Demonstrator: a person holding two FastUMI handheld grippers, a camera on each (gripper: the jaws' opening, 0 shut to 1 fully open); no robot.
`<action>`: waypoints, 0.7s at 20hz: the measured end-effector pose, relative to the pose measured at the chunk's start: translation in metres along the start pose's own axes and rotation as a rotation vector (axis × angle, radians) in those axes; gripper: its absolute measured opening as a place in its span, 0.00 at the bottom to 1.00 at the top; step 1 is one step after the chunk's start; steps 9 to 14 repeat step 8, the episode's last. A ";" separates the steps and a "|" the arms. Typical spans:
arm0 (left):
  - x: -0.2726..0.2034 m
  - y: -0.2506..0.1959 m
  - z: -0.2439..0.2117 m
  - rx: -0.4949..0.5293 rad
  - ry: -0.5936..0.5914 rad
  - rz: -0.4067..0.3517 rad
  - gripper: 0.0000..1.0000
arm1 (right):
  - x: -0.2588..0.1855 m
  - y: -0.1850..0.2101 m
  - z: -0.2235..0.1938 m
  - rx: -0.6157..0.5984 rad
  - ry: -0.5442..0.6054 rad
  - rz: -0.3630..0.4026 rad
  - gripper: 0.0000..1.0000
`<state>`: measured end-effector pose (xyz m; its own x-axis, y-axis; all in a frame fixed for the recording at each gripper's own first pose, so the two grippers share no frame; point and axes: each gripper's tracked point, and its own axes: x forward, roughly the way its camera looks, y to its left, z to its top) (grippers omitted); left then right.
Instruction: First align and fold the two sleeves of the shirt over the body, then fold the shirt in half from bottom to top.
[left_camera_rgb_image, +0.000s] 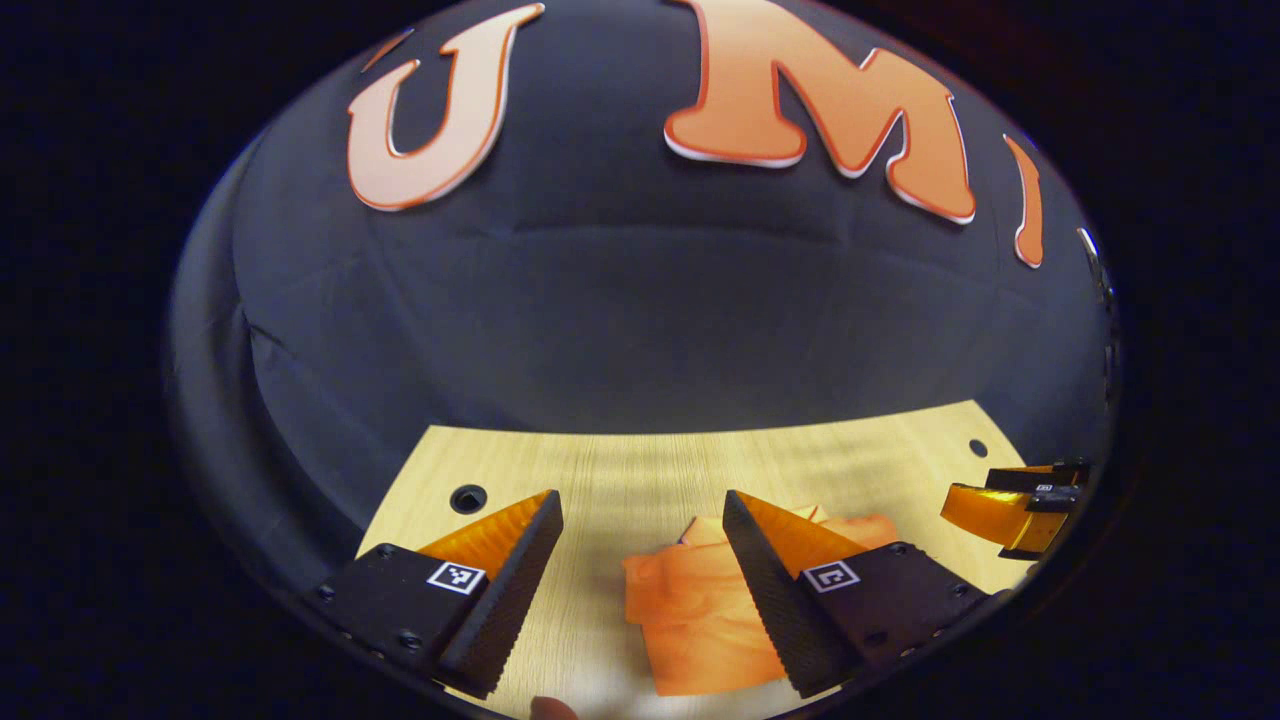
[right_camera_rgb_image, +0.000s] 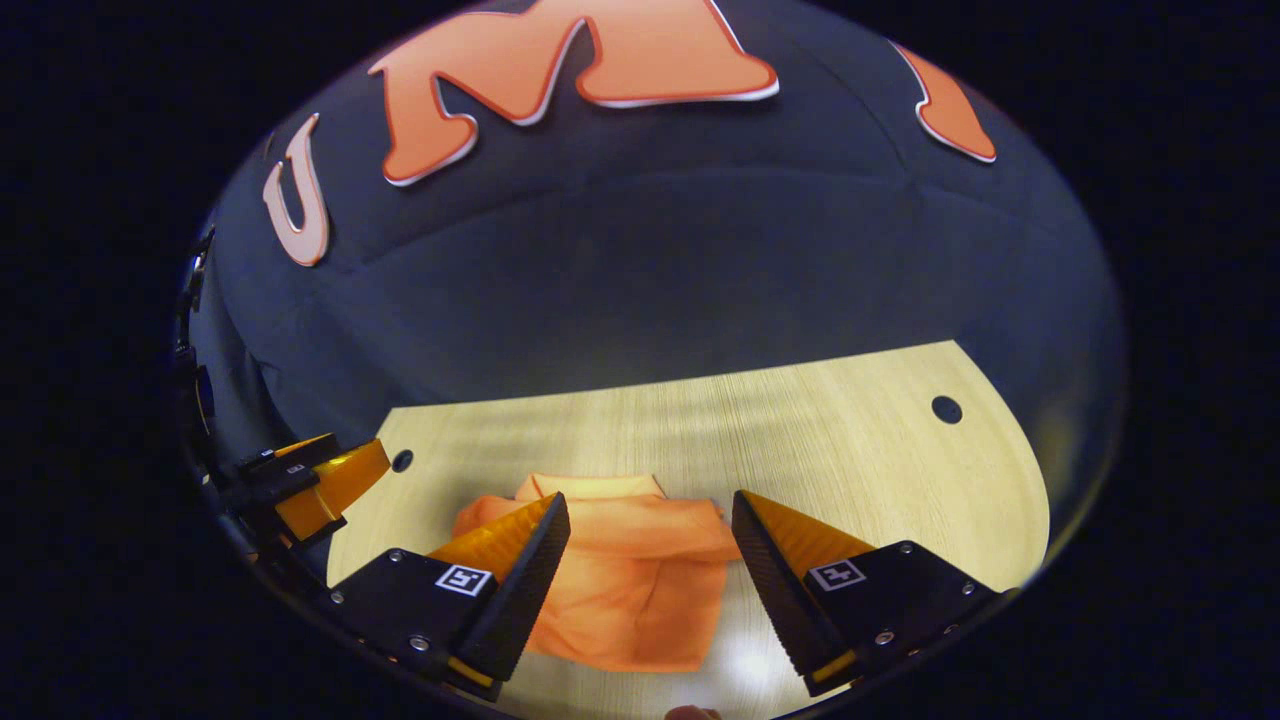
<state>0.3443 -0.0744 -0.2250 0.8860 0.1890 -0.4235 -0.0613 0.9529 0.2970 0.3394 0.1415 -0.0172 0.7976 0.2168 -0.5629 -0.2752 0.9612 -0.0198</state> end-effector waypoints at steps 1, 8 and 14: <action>-0.013 -0.001 0.008 -0.008 -0.024 -0.004 0.99 | -0.013 0.004 0.006 -0.008 -0.028 0.001 0.99; -0.101 0.009 0.038 -0.038 -0.185 -0.036 0.99 | -0.100 0.038 0.032 0.003 -0.193 0.025 0.99; -0.101 0.009 0.038 -0.038 -0.185 -0.036 0.99 | -0.100 0.038 0.032 0.003 -0.193 0.025 0.99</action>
